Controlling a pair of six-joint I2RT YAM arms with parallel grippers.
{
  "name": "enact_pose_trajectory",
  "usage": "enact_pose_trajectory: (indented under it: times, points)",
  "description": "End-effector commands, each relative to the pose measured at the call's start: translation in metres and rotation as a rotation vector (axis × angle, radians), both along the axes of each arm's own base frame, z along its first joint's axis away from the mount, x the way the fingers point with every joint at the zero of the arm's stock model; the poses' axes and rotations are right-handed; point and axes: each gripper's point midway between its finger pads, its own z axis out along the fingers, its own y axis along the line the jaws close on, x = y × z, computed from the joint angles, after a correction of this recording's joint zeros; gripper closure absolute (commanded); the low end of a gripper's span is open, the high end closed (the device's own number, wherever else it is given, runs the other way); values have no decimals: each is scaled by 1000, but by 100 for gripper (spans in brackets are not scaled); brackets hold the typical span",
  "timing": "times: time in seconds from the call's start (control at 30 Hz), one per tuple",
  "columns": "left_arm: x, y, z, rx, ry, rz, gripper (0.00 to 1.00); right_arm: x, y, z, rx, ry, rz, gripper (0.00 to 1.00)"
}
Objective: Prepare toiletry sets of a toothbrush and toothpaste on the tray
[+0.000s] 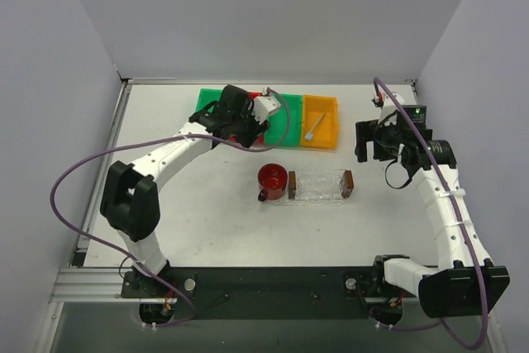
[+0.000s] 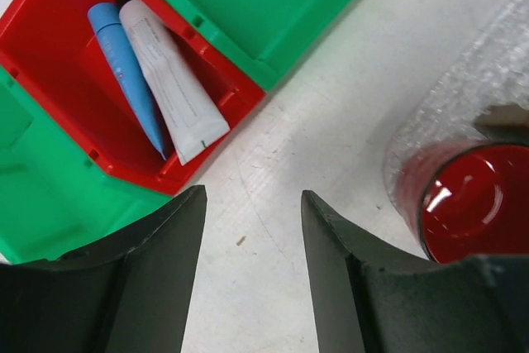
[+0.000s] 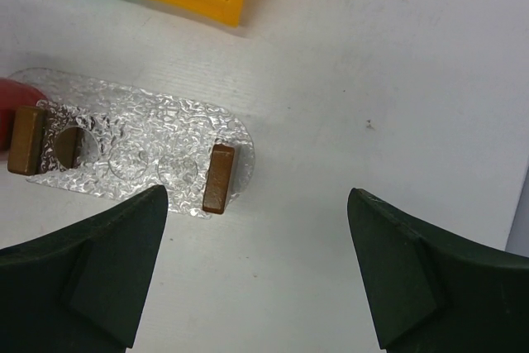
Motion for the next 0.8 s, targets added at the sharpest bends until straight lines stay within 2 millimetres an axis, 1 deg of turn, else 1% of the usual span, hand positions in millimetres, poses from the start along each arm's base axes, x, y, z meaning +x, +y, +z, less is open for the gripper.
enact_pose_trajectory:
  times: [0.0, 0.07, 0.1, 0.17, 0.2, 0.27, 0.3, 0.33, 0.37, 0.4, 0.43, 0.5, 0.57, 0.6, 0.77]
  points:
    - [47, -5, 15, -37, -69, 101, 40, -4, 8, -13, 29, 33, 10, 15]
    - [60, -2, 11, -17, -77, 138, 38, -3, 8, -16, 27, 29, 10, 15]
    - [70, -4, 5, -12, -75, 144, 38, -5, 9, -21, 26, 40, 14, 15]
    - [80, -2, 0, 5, -78, 174, 36, -6, 8, -22, 22, 38, 16, 16]
    - [87, -5, -6, 12, -71, 176, 36, -6, 7, -25, 18, 42, 15, 15]
    - [95, -5, -10, 15, -63, 190, 35, -6, 7, -25, 15, 37, 15, 15]
    - [98, -5, -21, 28, -47, 198, 35, -8, 6, -28, 14, 41, 14, 15]
    - [105, -5, -16, 22, -58, 215, 35, -8, 6, -28, 13, 39, 15, 15]
    - [108, -4, -19, 25, -55, 223, 35, -7, 6, -28, 12, 38, 16, 15]
    - [111, -2, -27, 32, -41, 232, 35, -8, 6, -28, 10, 39, 15, 15]
    - [115, -2, -24, 26, -46, 241, 35, -8, 5, -29, 8, 39, 13, 16]
    - [119, 0, -31, 32, -37, 249, 35, -8, 5, -30, 8, 40, 14, 16]
    - [121, 0, -30, 24, -37, 250, 35, -8, 4, -30, 7, 39, 14, 15]
    - [122, 0, -34, 28, -32, 251, 35, -8, 4, -31, 5, 41, 15, 15]
    - [122, 1, -43, 35, -8, 248, 35, -8, 3, -33, 2, 47, 12, 16]
